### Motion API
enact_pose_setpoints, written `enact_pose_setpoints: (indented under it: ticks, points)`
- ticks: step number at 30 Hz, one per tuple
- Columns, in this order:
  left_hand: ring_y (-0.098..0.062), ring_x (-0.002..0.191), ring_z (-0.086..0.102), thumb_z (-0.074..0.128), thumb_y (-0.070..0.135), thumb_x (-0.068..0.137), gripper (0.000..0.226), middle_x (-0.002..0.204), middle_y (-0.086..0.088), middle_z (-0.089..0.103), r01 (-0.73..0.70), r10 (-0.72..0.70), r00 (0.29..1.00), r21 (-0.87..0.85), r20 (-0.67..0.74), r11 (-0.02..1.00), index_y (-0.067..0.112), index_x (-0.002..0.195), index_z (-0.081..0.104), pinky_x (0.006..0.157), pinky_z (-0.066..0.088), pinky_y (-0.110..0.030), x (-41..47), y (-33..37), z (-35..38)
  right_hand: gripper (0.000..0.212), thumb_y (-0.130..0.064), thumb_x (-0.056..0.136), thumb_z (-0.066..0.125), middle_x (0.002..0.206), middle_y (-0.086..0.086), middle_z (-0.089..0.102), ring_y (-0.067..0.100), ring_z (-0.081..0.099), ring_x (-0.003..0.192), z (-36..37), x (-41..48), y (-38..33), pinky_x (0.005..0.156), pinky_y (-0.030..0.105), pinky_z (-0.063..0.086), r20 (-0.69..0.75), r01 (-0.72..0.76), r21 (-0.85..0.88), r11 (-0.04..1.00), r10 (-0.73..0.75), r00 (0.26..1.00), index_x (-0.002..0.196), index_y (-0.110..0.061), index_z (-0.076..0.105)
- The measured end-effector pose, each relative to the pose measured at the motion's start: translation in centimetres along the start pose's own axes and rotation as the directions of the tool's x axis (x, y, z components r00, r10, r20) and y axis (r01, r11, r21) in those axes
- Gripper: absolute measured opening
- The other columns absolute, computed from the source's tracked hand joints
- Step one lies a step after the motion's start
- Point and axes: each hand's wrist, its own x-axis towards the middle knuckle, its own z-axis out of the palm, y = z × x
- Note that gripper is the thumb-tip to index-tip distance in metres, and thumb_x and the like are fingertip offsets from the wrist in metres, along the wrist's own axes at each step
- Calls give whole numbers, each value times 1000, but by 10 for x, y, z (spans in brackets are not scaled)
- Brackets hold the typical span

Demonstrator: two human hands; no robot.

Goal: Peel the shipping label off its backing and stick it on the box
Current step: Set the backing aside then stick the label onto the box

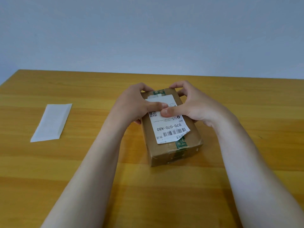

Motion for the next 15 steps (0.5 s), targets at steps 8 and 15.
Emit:
enact_pose_setpoints:
  ticks: [8,15]
  points:
    - [-29,83,79,89,44,79,36,95,-6,77,8,-8,1000,-9,-9,1000,23,100,67,62,67,-51,2,-2,0,71,-48,63,97,110,-7,70,3,75,66,5,2,-1,47,24,51,-76,11,-7,1000,-12,997,120,-35,59]
    - [-29,84,78,85,47,81,32,91,-5,78,-19,19,999,1,-34,1000,26,88,62,62,66,-50,7,-5,4,63,-46,67,96,109,-4,70,7,74,69,6,3,0,49,26,50,-93,5,-3,1000,-5,996,118,-32,60]
